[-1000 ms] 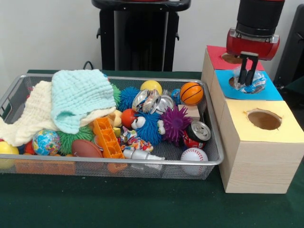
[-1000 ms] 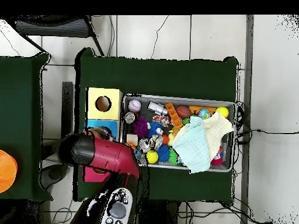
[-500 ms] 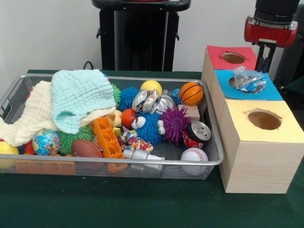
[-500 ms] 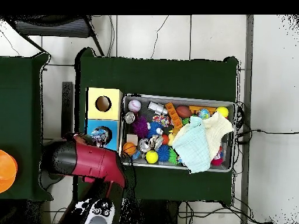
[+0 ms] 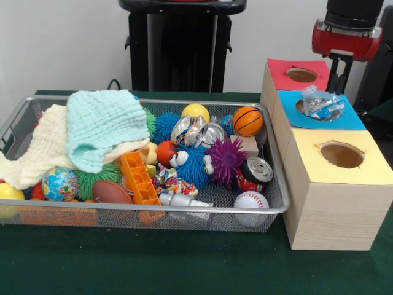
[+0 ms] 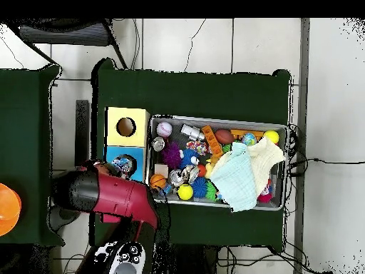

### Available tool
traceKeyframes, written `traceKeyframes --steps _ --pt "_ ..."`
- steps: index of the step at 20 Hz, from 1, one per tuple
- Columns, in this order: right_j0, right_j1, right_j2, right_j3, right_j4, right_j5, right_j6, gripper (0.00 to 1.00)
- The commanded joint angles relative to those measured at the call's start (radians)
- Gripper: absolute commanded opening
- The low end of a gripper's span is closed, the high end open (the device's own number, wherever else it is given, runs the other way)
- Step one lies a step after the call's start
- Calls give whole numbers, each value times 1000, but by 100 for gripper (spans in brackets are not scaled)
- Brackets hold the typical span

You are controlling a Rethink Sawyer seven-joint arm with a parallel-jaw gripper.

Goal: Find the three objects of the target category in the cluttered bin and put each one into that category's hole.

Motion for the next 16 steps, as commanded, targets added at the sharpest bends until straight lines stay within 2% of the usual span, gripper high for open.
traceKeyframes --steps 1,6,10,16 --pt "-38 48 62 35 35 -43 241 0" --pt "-43 68 52 11 28 -49 239 0" --pt "21 79 -3 -5 37 -32 310 0" --pt "-3 147 44 -17 47 -113 281 0"
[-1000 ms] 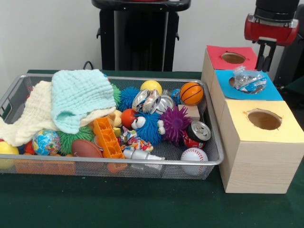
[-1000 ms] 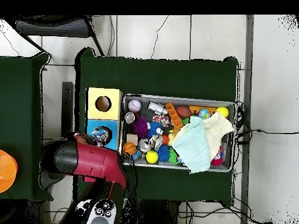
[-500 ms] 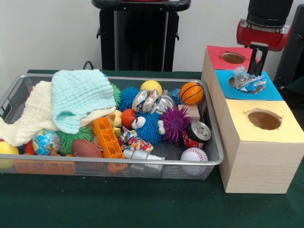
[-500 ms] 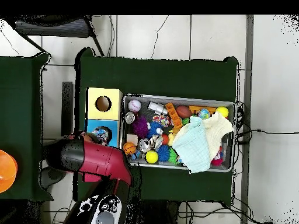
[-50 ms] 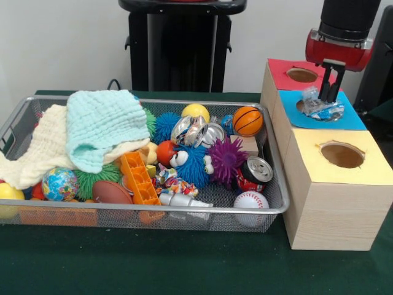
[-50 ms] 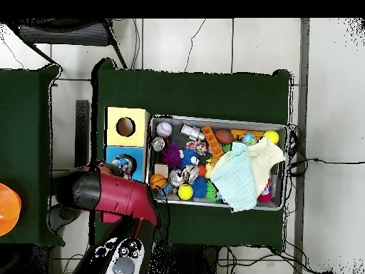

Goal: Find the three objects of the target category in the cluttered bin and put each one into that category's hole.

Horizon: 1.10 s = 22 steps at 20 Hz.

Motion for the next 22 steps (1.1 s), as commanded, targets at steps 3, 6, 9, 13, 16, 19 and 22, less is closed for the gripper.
traceKeyframes --steps 3,6,9,13,16,19,22 --pt "-32 129 79 -10 43 -130 259 0" --pt "-46 152 96 -14 44 -185 253 0" --pt "-49 172 87 -41 46 -198 246 0" --pt "-34 193 63 -66 54 -184 255 0" --pt "-30 200 56 -75 60 -177 259 0" --pt "-21 184 42 -82 60 -128 260 0" --pt "-25 119 32 -73 43 -30 247 0"
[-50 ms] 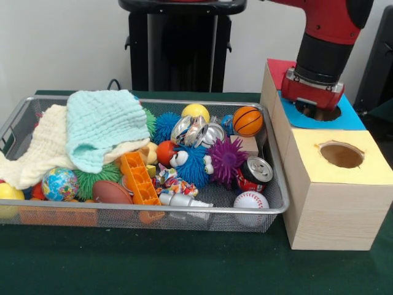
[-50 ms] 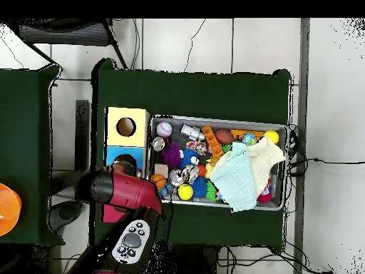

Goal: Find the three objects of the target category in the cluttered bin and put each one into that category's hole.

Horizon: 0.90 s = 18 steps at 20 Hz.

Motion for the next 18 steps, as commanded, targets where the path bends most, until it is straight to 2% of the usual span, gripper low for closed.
traceKeyframes --steps 1,5,8,14,18 --pt "-12 -52 21 -60 25 166 230 0" --pt "-24 -135 5 -67 -3 295 213 0" --pt "-42 -164 6 -84 -15 357 195 0" --pt "-102 -180 38 -100 -29 372 118 0" --pt "-168 -185 45 -140 -78 360 22 0"
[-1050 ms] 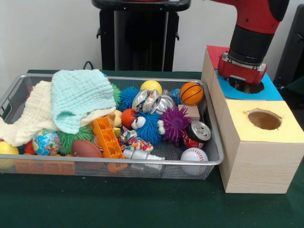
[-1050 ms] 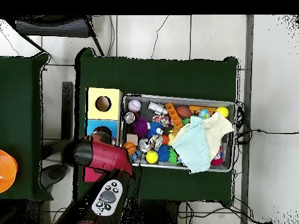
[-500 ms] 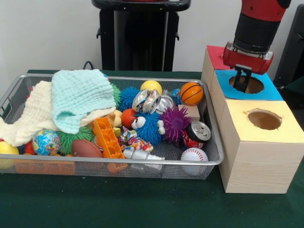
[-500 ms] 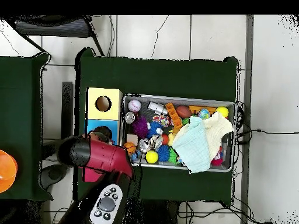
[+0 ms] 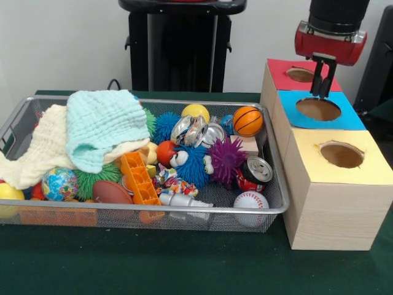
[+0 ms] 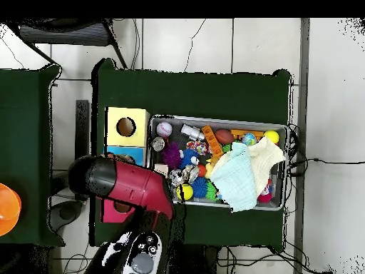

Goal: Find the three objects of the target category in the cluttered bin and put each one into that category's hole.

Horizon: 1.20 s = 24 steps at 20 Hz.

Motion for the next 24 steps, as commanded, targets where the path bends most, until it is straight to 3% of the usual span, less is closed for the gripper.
traceKeyframes --steps 1,4,10,13,14,21,24 --pt "-134 -17 66 -111 -86 89 -9 0" --pt "-220 -22 112 -124 -121 128 -97 0" --pt "-334 -47 169 -131 -210 134 -179 0" --pt "-386 -67 210 -96 -252 114 -204 0" --pt "-400 -72 222 -86 -265 113 -207 100" --pt "-429 -145 250 145 -281 37 -73 100" --pt "-433 -155 262 198 -276 -13 -28 100"
